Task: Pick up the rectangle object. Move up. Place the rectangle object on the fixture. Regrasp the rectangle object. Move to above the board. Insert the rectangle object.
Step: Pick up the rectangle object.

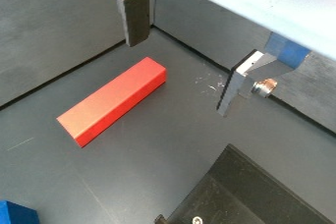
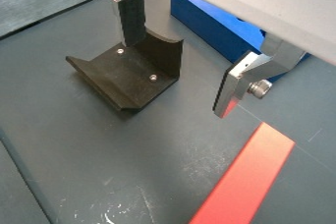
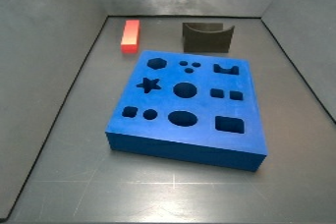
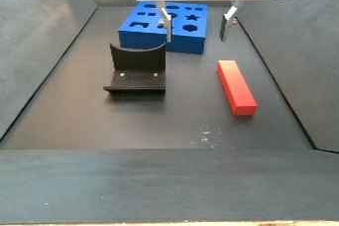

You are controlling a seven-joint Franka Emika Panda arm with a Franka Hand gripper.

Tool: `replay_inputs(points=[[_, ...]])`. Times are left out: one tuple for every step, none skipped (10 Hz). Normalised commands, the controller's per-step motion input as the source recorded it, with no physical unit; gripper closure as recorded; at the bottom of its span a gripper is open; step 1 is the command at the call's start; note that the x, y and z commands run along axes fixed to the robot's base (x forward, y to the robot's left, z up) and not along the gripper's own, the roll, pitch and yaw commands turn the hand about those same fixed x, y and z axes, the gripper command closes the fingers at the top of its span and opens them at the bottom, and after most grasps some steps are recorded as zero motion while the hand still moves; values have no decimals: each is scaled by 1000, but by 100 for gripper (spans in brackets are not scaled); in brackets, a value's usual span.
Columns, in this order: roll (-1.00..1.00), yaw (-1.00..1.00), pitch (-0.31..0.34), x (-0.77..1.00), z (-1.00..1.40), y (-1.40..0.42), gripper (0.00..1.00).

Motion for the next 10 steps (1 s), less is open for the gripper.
replay_inputs(points=[[26,0,0,-157,-66,0,0],[260,0,-109,-566,-411,0,0],[306,0,-166,-660,-631,0,0],[297,0,-246,-757,-751,0,0],[234,0,-309,-680,-797,0,0],[183,0,-360,-597,-789,0,0],[171,9,-360,-506,-774,0,0],[183,11,-337,-503,-749,0,0],[174,0,-323,-466,-706,0,0],[100,0,-114,-303,-511,0,0]])
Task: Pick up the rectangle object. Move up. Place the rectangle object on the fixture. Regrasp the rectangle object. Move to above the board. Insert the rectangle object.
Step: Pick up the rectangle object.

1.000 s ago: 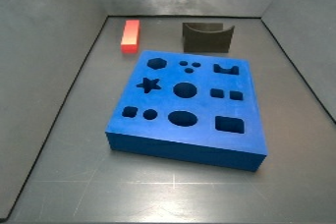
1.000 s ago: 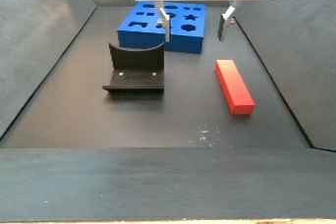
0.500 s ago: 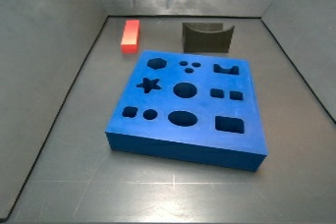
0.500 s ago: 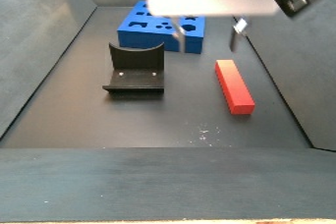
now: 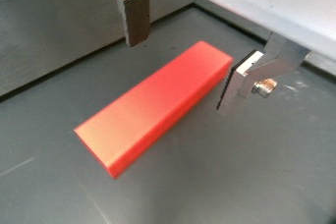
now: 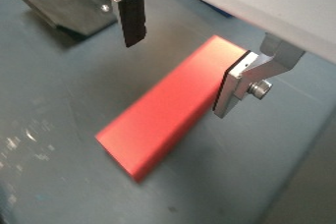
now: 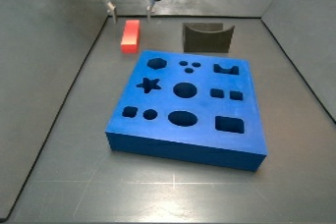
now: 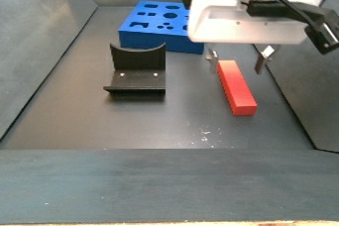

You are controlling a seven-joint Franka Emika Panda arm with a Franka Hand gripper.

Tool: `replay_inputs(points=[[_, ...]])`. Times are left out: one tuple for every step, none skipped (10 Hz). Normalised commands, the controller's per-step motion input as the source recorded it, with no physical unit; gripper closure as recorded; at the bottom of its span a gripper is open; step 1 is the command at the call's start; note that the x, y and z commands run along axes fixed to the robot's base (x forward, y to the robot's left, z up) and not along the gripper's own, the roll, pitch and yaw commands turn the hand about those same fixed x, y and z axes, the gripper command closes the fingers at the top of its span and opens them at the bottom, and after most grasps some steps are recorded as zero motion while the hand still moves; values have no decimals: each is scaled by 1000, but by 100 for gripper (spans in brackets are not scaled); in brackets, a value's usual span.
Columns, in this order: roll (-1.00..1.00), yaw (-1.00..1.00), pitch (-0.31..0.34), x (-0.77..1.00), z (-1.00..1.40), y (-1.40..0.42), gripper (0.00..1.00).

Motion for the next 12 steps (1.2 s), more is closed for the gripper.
replay_inputs(points=[[109,0,-109,-257,-560,0,0],[114,0,-106,-200,-580,-26,0],[86,0,-134,-111,-571,-46,0],[26,0,-117,0,-591,-46,0],[9,0,-97,57,-674,-66,0],[0,0,-89,111,-723,-74,0],[0,0,-151,114,-780,-37,0],[0,0,-226,34,-823,-54,0],[0,0,-229,46,-886,-3,0],[0,0,-246,106,-951,0,0],[0,0,-249,40,-806,-3,0],[0,0,-77,0,-6,0,0]])
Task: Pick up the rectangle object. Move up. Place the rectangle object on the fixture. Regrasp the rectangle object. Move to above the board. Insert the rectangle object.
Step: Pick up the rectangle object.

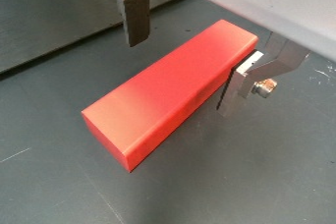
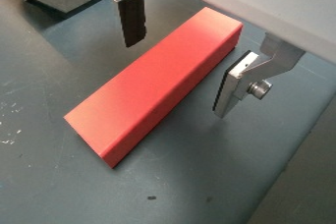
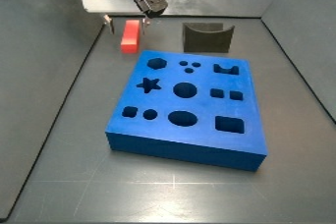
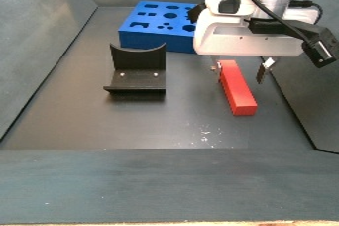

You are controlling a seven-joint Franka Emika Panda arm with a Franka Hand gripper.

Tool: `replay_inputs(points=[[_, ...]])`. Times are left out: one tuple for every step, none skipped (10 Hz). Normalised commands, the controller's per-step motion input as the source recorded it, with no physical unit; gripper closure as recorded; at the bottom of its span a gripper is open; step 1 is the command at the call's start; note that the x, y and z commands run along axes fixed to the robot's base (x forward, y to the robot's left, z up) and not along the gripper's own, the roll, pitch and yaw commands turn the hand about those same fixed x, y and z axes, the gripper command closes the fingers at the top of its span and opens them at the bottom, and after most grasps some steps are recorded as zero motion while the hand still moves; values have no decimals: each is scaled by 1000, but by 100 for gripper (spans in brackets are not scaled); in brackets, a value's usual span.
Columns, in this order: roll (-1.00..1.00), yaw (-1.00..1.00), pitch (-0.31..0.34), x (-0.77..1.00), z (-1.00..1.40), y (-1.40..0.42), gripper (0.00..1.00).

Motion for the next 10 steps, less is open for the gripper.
replay_inputs(points=[[0,0,0,0,0,0,100],[0,0,0,0,0,0,100],[0,0,0,0,0,0,100],[0,0,0,0,0,0,100],[0,0,0,0,0,0,100],[0,0,0,0,0,0,100],[0,0,0,0,0,0,100],[0,0,0,0,0,0,100],[0,0,0,0,0,0,100],[0,0,0,0,0,0,100]])
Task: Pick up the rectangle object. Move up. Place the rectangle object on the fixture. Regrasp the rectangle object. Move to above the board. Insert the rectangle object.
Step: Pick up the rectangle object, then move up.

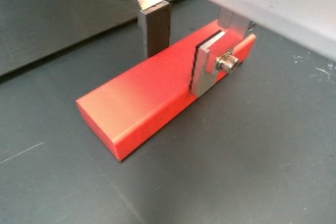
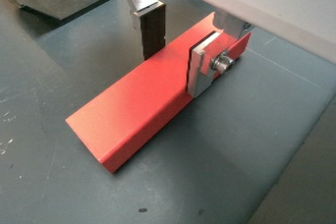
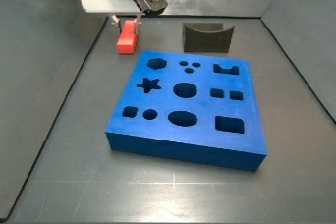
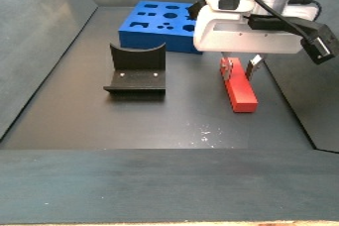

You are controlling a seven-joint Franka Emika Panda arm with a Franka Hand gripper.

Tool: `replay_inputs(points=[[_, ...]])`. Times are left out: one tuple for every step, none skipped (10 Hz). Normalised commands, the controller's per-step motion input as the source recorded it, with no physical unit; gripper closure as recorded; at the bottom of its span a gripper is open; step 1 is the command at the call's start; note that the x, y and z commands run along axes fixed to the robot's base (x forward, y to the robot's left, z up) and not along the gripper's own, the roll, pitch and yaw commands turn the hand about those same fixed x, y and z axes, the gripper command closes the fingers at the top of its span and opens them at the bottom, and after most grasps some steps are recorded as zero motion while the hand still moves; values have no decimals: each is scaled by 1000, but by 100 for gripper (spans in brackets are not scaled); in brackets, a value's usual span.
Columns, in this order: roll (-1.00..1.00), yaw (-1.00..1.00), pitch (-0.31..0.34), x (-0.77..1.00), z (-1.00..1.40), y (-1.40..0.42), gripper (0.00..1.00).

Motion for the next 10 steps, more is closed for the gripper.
replay_inputs(points=[[0,0,0,0,0,0,100],[0,0,0,0,0,0,100],[0,0,0,0,0,0,100],[0,0,0,0,773,0,100],[9,-22,-21,27,750,-21,100],[36,-35,-8,9,633,-10,100],[58,-37,10,-12,527,-1,100],[85,-35,34,-21,398,5,100],[97,-33,47,-27,337,5,100],[116,-25,64,-30,225,8,100]])
